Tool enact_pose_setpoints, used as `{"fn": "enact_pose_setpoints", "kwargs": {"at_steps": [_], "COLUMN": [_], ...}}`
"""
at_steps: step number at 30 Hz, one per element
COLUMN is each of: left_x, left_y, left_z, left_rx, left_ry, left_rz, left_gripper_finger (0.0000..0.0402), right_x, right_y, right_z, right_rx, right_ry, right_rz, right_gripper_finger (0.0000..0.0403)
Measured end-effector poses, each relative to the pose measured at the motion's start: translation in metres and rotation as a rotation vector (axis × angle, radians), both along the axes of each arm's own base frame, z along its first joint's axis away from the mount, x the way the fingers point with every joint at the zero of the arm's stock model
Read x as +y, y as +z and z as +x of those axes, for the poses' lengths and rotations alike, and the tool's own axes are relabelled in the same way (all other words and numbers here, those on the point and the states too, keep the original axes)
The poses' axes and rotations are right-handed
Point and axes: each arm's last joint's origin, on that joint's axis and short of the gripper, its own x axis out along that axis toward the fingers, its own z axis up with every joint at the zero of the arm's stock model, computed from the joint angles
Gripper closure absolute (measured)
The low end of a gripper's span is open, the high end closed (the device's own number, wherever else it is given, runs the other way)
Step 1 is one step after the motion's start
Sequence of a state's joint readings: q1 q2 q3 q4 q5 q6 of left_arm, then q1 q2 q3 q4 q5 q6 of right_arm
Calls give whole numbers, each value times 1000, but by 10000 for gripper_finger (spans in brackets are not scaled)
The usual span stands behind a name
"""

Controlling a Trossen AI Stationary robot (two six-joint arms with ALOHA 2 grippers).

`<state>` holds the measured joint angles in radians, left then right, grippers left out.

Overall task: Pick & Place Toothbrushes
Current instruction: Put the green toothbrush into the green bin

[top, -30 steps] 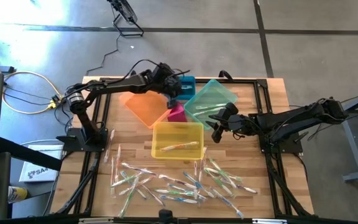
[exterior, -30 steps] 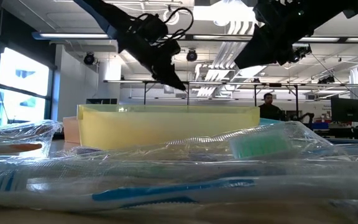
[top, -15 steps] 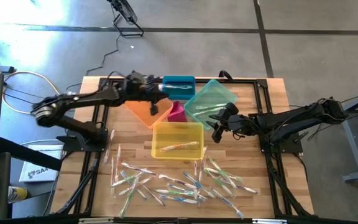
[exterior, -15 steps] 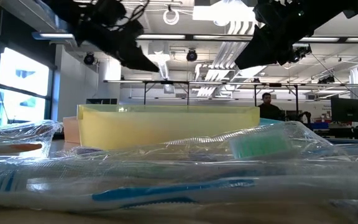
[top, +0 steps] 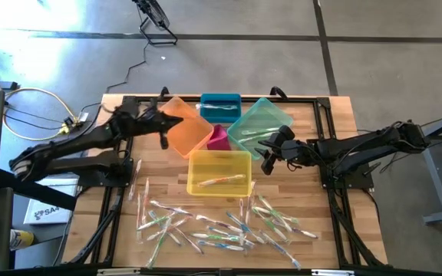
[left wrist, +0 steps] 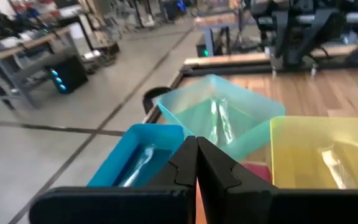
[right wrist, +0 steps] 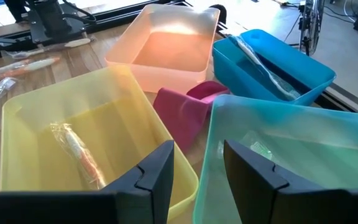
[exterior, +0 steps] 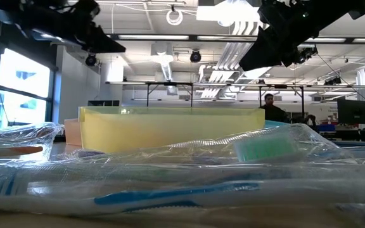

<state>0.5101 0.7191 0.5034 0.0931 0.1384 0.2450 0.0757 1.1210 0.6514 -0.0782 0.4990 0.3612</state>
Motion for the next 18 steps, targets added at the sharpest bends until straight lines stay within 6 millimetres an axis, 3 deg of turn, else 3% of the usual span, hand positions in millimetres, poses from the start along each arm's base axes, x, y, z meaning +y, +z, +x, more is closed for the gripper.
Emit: {"fn": "enact_pose_setpoints", "kwargs": {"at_steps": [8, 18], "left_x": [-16, -21], "left_y": [-15, -24], "left_z": [-30, -38], "left_rx": [-92, -63], "left_ry": [9, 10], "left_rz": [-40, -105], "left_gripper_finger": [401, 401], "right_x": [0, 0], "right_y": [0, 1], "right_z": [0, 0], "right_rx": [4, 1], "right_ry": [8, 8], "right_rz": [-14, -13], "right_gripper_finger": [270, 270]}}
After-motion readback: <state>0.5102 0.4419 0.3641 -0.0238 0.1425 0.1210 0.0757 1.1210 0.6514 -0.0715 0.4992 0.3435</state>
